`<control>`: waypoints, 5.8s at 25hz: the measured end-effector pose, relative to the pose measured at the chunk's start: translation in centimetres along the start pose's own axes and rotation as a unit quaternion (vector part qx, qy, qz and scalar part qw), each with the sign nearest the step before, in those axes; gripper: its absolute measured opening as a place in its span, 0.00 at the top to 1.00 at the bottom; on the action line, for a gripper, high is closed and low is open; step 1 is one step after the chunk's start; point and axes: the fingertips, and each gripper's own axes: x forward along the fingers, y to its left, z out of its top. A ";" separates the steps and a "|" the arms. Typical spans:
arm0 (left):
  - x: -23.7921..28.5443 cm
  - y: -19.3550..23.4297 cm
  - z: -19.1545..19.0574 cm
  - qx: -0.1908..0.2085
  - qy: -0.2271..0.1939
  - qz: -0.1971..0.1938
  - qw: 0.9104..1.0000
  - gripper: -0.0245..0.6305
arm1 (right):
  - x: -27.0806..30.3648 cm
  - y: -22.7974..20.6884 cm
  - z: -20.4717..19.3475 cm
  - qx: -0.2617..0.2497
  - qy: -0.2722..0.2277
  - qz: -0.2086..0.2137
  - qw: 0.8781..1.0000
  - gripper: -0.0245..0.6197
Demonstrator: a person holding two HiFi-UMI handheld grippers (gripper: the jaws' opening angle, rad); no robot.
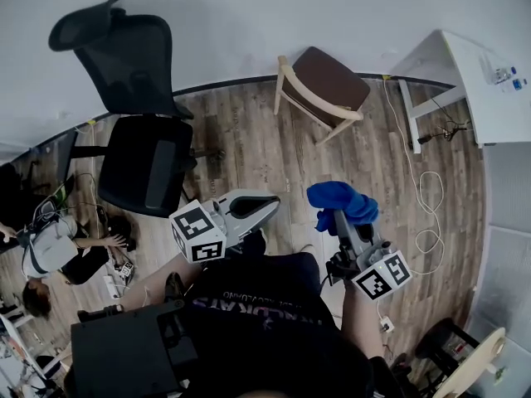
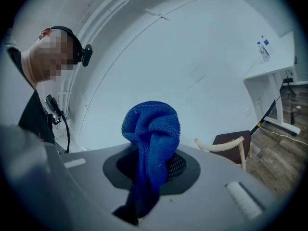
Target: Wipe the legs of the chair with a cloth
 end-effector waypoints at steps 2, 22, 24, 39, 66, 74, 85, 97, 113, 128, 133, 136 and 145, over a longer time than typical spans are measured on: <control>-0.9 1.6 0.4 -0.006 0.004 -0.003 1.000 0.96 | 2.0 0.1 -0.1 0.001 0.002 -0.006 1.000 0.84; 4.4 9.6 0.3 -0.071 -0.044 0.114 0.990 0.96 | 13.0 -8.4 1.1 -0.002 0.133 0.100 0.986 0.85; 6.0 10.2 -0.5 -0.084 -0.049 0.126 0.987 0.96 | 14.0 -9.8 0.8 0.000 0.149 0.117 0.982 0.85; 9.4 21.0 -6.5 -0.110 -0.085 0.210 0.968 0.96 | 22.3 -19.5 -9.0 -0.008 0.240 0.152 0.959 0.84; 7.5 42.2 -30.1 0.076 0.019 0.155 0.985 0.96 | 37.5 -37.6 -31.7 -0.058 0.195 0.076 0.976 0.84; 9.2 42.9 -34.6 0.035 -0.031 0.104 0.993 0.96 | 40.5 -42.8 -36.3 -0.073 0.182 0.071 0.978 0.85; 9.2 52.9 -32.7 0.152 -0.049 0.094 0.983 0.96 | 49.1 -51.8 -39.4 -0.034 0.110 0.027 0.993 0.84; 9.4 55.8 -33.0 0.199 -0.016 0.076 0.977 0.96 | 52.8 -57.1 -41.2 -0.052 0.083 -0.003 0.995 0.84; 9.8 56.2 -33.3 0.157 -0.002 0.084 0.984 0.96 | 54.3 -64.0 -48.3 -0.130 0.113 0.011 0.985 0.84; 8.6 57.1 -36.2 0.129 0.031 0.122 0.984 0.96 | 57.2 -75.9 -62.7 -0.144 0.271 -0.060 0.950 0.84; 8.1 56.8 -36.1 0.128 0.027 0.130 0.983 0.96 | 57.0 -77.9 -64.8 -0.144 0.320 -0.100 0.931 0.84; 8.2 56.4 -36.0 0.132 0.028 0.120 0.984 0.96 | 57.0 -77.7 -64.6 -0.149 0.322 -0.097 0.930 0.84; 9.2 55.6 -35.0 0.149 0.023 0.086 0.985 0.96 | 56.1 -72.5 -58.9 -0.161 0.259 -0.040 0.952 0.84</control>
